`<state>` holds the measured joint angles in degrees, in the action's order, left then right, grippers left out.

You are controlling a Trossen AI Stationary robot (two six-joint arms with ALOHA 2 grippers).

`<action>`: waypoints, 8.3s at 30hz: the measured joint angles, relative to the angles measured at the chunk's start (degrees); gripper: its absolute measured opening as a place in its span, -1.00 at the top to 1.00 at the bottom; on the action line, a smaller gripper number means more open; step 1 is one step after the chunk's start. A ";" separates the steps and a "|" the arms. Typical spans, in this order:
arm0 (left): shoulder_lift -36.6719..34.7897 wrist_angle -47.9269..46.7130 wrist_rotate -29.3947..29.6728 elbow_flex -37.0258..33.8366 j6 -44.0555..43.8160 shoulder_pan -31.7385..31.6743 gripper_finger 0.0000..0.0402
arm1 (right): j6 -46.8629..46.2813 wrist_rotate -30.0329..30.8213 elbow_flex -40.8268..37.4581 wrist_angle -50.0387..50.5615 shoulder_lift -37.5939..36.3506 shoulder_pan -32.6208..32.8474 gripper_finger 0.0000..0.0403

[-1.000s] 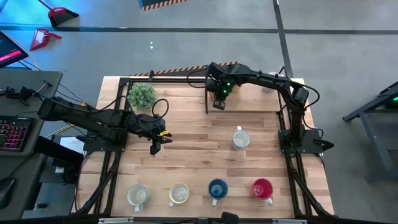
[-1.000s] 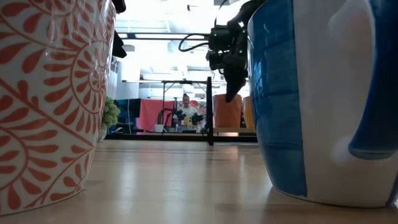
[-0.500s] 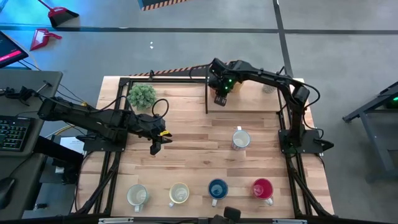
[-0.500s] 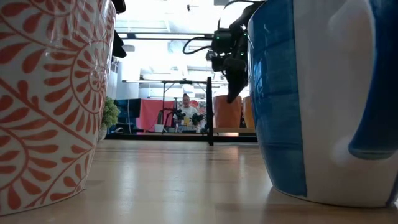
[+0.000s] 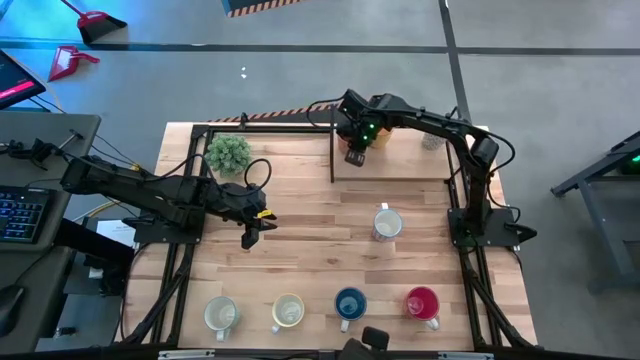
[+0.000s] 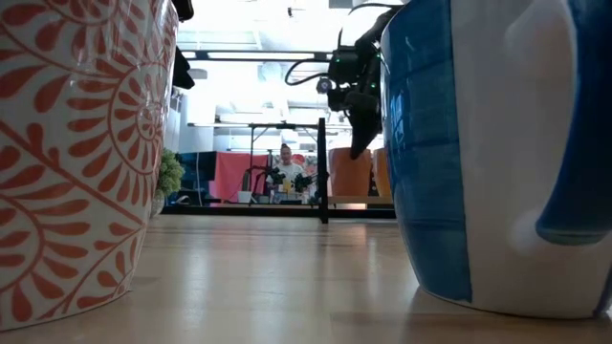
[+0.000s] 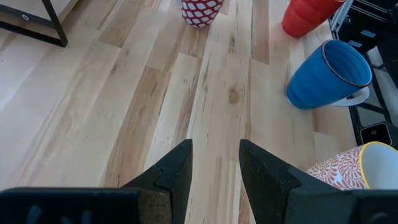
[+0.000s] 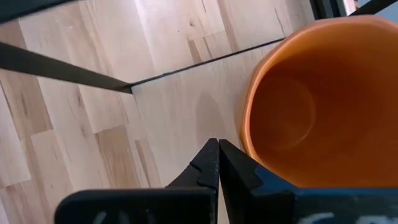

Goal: Place coffee mugs
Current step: Put the orange mug on the shelf, then adjust the yellow mug, then put the red patterned mug on the shelf

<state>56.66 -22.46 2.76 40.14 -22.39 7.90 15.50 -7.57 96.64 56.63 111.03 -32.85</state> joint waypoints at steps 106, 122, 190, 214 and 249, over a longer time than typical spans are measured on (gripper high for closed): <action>0.04 0.04 -0.59 0.02 -1.53 0.00 0.40 | -8.37 16.82 0.02 11.44 -10.98 -15.04 1.00; 0.04 0.00 -0.59 0.02 -1.51 0.01 0.40 | -10.99 16.37 -0.02 13.00 -7.09 -15.93 1.00; 0.02 -0.04 -0.61 0.02 -0.87 0.02 0.40 | -12.48 14.12 -0.04 12.94 -3.76 -16.48 1.00; 0.02 -0.16 -0.61 0.02 -1.64 0.02 0.40 | -12.91 17.73 -0.04 21.16 -3.76 -15.83 1.00; 0.02 0.09 0.95 0.02 0.02 0.02 0.40 | -28.21 8.47 -35.10 -0.16 -57.24 21.28 1.00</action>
<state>56.69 -22.37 3.71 40.16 -22.37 7.92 -12.71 0.89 61.54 56.47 53.79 -11.57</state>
